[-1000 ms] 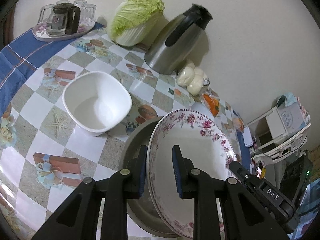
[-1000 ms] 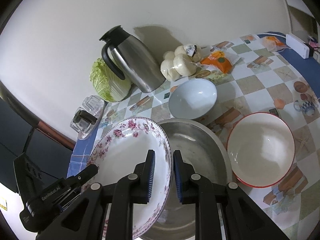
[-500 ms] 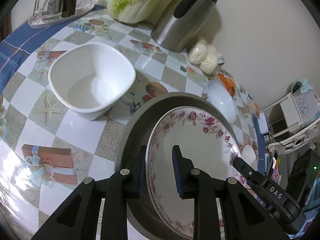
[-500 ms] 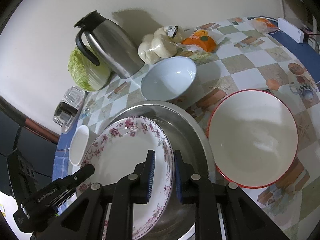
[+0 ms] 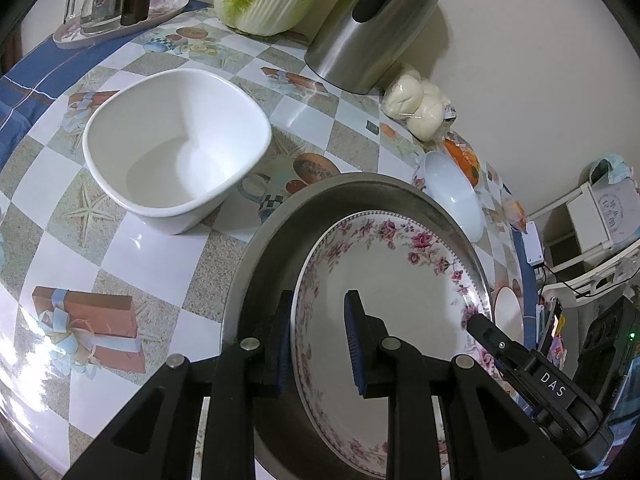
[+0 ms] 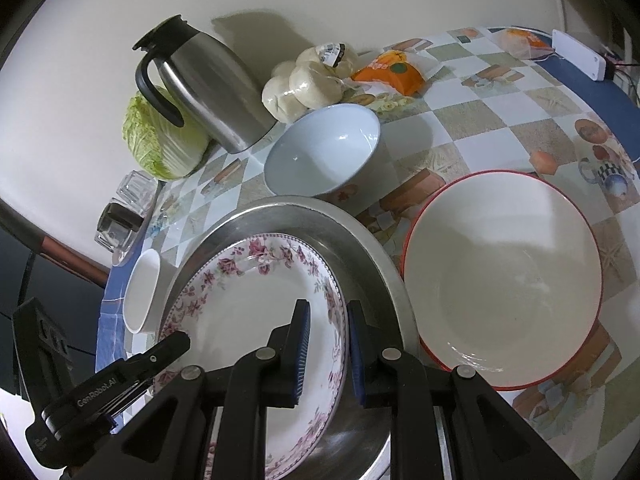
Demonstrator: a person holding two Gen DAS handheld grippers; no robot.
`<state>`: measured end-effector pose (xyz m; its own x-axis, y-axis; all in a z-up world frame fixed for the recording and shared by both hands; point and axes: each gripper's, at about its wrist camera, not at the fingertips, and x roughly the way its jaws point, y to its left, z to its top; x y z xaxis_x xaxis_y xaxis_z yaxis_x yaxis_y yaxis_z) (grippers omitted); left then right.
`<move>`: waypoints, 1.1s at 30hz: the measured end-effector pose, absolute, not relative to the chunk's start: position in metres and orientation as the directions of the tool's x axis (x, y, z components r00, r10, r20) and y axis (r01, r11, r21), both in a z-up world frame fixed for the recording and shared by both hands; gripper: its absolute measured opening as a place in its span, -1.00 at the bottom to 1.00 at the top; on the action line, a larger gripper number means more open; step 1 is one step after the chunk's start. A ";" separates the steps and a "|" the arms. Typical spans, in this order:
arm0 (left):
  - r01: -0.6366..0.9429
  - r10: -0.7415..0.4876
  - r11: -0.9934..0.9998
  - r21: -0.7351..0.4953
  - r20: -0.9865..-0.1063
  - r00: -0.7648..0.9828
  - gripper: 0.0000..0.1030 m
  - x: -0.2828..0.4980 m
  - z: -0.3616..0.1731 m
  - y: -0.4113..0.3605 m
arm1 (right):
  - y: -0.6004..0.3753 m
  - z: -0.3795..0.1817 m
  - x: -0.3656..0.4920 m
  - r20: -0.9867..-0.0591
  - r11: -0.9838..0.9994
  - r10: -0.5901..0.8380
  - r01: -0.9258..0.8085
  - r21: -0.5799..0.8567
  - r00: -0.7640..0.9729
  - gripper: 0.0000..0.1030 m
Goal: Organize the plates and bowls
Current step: 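Set the floral plate flat in the basin and open both tools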
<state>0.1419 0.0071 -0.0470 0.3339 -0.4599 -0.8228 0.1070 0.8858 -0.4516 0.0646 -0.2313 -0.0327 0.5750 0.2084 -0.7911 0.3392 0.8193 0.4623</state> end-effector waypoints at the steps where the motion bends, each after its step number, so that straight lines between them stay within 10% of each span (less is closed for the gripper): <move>1: 0.106 -0.458 0.887 -0.450 -0.824 0.334 -0.54 0.142 -0.047 0.007 | -0.231 -0.034 0.065 -0.792 0.820 0.208 0.340 0.461 0.574 -0.61; 33: 0.133 -0.380 0.925 -0.356 -0.858 0.344 -0.47 0.141 -0.051 0.000 | -0.213 -0.040 0.068 -0.847 0.903 0.083 0.321 0.287 0.525 -0.60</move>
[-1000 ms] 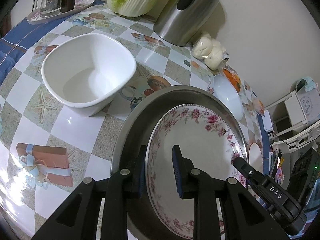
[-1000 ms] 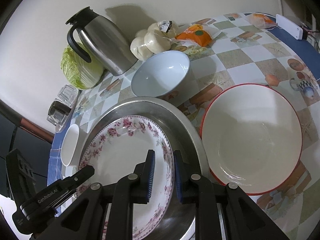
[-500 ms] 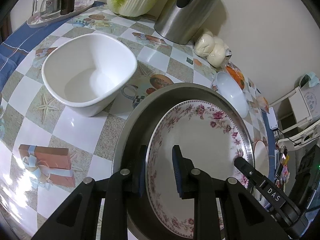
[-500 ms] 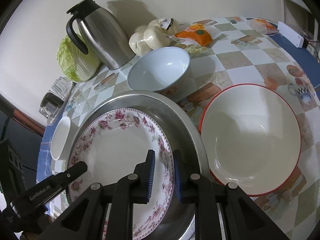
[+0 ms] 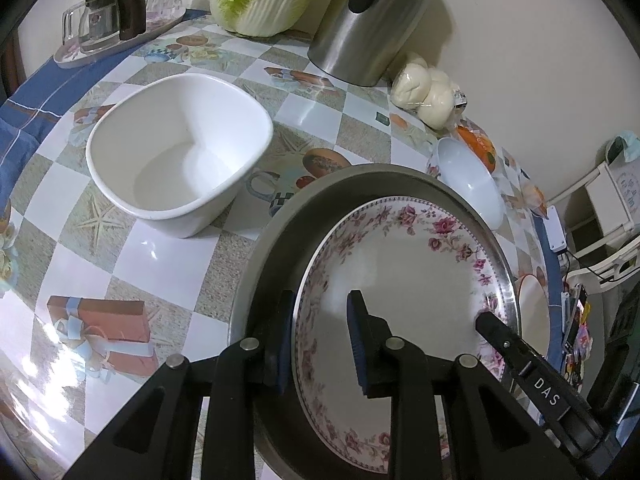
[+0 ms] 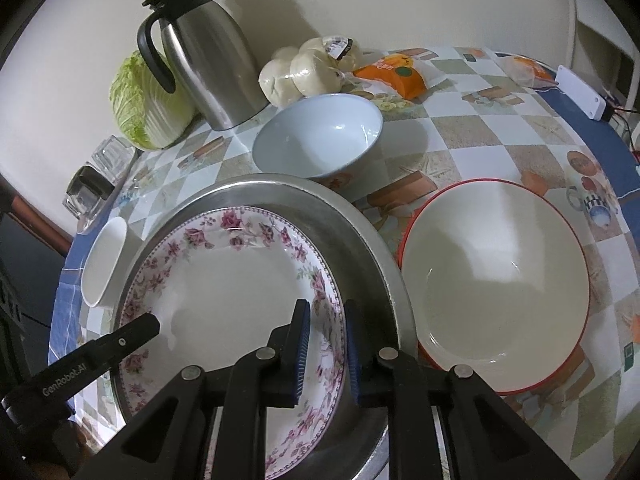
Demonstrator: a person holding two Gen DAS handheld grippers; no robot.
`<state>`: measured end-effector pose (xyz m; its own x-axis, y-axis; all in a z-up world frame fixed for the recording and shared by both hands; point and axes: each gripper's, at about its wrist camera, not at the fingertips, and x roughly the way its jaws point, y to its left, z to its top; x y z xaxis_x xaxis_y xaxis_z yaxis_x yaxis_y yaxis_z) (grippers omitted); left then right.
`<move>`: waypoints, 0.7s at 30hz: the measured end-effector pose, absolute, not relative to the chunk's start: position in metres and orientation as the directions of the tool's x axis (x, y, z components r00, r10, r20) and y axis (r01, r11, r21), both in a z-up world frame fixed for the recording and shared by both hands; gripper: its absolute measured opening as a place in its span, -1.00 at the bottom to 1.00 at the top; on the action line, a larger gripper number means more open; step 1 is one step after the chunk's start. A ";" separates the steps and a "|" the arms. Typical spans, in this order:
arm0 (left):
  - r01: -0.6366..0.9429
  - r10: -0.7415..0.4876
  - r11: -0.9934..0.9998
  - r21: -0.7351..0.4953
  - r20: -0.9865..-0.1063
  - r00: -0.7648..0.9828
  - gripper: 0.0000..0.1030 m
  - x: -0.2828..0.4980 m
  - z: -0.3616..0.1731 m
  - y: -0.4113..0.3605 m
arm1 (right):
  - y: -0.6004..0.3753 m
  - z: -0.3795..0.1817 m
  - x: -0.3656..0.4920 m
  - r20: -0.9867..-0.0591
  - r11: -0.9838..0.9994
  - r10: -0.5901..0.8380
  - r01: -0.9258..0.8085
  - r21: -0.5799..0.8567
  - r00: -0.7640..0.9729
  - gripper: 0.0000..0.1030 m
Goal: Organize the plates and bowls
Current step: 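Set the floral plate flat in the basin and open both tools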
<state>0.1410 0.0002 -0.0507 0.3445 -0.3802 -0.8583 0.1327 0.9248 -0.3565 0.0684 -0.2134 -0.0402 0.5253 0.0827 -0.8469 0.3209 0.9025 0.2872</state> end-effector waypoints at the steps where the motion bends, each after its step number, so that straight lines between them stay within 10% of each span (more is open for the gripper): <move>1: 0.133 -0.385 0.923 -0.362 -0.857 0.343 -0.45 0.141 -0.051 0.000 | -0.214 -0.040 0.068 -0.847 0.901 0.081 0.324 0.288 0.526 -0.60; 21: 0.171 -0.370 0.929 -0.329 -0.836 0.405 -0.17 0.135 -0.021 -0.002 | -0.219 -0.016 0.060 -0.818 0.899 0.070 0.320 0.300 0.571 -0.59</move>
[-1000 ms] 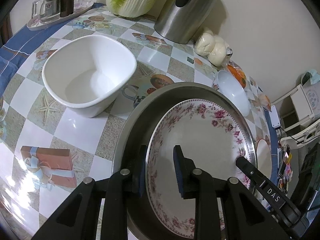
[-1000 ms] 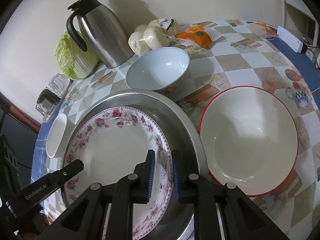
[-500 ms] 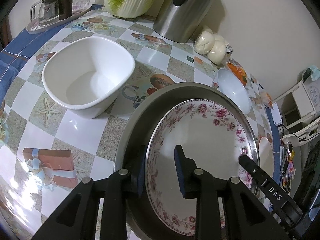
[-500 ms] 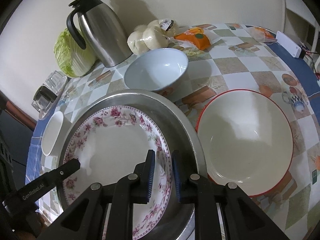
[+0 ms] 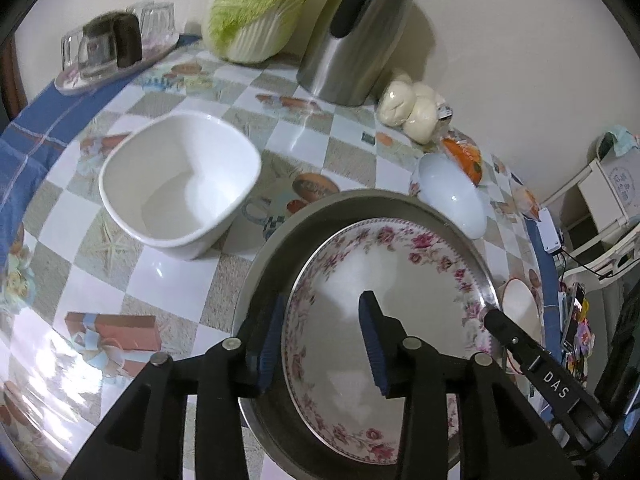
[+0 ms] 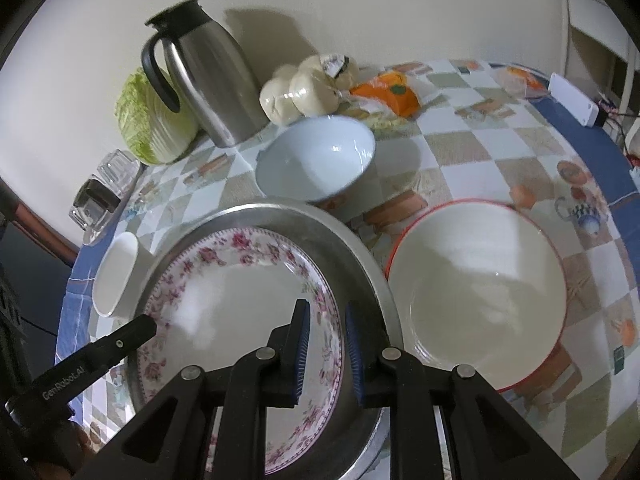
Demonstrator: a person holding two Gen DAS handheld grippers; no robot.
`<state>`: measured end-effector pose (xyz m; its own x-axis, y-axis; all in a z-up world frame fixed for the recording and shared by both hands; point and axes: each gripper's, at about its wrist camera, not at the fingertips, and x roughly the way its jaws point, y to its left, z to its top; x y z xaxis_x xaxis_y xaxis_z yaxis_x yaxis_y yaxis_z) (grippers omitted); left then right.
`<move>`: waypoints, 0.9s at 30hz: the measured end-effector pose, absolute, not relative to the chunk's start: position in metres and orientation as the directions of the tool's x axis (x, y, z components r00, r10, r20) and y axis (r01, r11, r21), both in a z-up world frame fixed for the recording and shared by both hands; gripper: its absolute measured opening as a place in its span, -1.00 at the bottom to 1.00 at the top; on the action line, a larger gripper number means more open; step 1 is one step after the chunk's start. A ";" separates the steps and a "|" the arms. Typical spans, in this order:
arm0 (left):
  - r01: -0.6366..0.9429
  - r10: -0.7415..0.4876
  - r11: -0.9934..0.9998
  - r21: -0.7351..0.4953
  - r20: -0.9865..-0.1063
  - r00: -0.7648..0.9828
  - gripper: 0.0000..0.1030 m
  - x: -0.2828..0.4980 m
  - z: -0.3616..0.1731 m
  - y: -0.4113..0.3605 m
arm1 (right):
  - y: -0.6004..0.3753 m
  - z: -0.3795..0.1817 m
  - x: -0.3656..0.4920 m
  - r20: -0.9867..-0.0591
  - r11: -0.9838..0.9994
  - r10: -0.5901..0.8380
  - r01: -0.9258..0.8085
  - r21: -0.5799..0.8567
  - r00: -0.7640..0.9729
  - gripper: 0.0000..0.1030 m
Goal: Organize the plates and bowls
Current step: 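Set the floral plate flat in the basin and open both tools, then move both tools toward the rim of the red-rimmed white bowl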
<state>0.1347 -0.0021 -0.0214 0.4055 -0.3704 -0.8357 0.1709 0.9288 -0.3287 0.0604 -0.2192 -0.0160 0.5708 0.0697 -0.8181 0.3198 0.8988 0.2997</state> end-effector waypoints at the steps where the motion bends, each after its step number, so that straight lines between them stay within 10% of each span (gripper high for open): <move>1: 0.178 -0.367 0.930 -0.321 -0.833 0.415 -0.12 0.133 -0.017 -0.003 | -0.219 -0.012 0.059 -0.814 0.901 0.065 0.316 0.296 0.577 -0.59; 27: 0.114 -0.162 0.986 -0.124 -0.880 0.447 0.62 0.130 -0.018 0.002 | -0.202 -0.011 0.056 -0.852 0.948 -0.052 0.294 0.122 0.521 0.58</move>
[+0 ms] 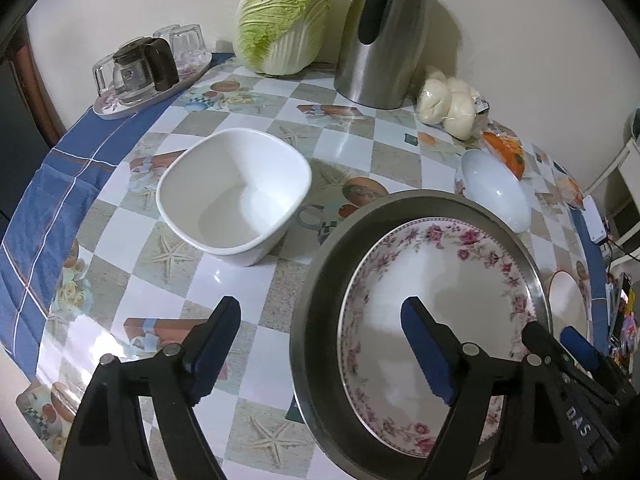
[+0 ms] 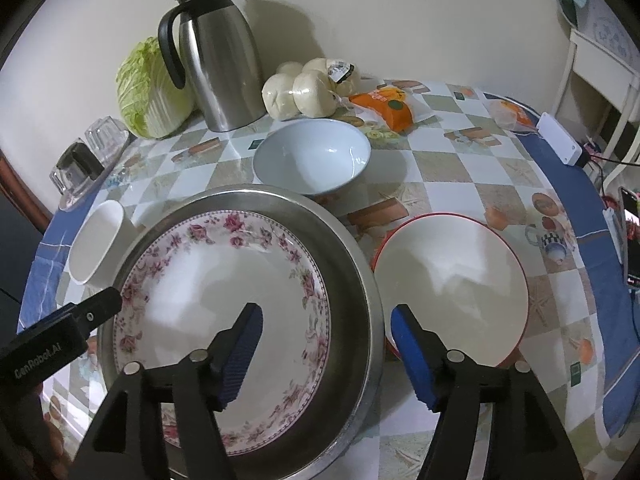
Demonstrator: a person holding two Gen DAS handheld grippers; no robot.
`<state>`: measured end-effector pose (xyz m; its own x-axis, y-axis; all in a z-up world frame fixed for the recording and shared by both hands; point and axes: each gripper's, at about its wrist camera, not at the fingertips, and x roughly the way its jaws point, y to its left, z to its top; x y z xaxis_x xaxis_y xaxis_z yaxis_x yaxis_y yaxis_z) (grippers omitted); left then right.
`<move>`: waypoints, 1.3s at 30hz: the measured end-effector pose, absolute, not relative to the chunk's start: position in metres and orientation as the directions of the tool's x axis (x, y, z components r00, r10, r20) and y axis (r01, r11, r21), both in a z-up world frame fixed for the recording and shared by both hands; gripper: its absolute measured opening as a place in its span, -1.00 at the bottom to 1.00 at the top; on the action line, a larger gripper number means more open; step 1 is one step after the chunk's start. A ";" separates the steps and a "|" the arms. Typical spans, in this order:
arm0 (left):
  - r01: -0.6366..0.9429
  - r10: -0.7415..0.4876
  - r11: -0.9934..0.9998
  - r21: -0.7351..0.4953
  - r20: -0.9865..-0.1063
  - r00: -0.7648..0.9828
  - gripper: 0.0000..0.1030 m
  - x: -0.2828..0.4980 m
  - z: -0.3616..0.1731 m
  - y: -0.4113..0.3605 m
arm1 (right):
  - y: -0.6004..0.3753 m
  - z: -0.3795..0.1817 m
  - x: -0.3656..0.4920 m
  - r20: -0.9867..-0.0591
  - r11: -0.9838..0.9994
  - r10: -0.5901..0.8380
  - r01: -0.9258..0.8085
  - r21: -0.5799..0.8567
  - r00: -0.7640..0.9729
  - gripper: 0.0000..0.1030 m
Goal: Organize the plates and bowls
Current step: 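Move both tools toward the rim of the red-rimmed white bowl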
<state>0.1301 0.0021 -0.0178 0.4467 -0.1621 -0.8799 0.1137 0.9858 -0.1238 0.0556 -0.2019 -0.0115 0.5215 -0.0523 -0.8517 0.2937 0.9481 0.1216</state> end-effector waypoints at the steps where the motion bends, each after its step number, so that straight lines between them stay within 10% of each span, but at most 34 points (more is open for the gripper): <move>1: 0.110 -0.160 0.986 -0.123 -0.880 0.448 0.63 0.130 -0.018 0.003 | -0.202 -0.011 0.055 -0.850 0.948 -0.054 0.293 0.120 0.525 0.63; 10: 0.086 -0.125 0.992 -0.095 -0.873 0.472 0.84 0.130 -0.019 0.005 | -0.201 -0.012 0.055 -0.847 0.950 -0.061 0.291 0.113 0.528 0.97; 39: 0.179 -0.273 0.962 -0.208 -0.788 0.551 1.00 0.123 0.008 -0.012 | -0.246 0.021 0.028 -0.750 0.906 -0.030 0.335 0.259 0.661 1.00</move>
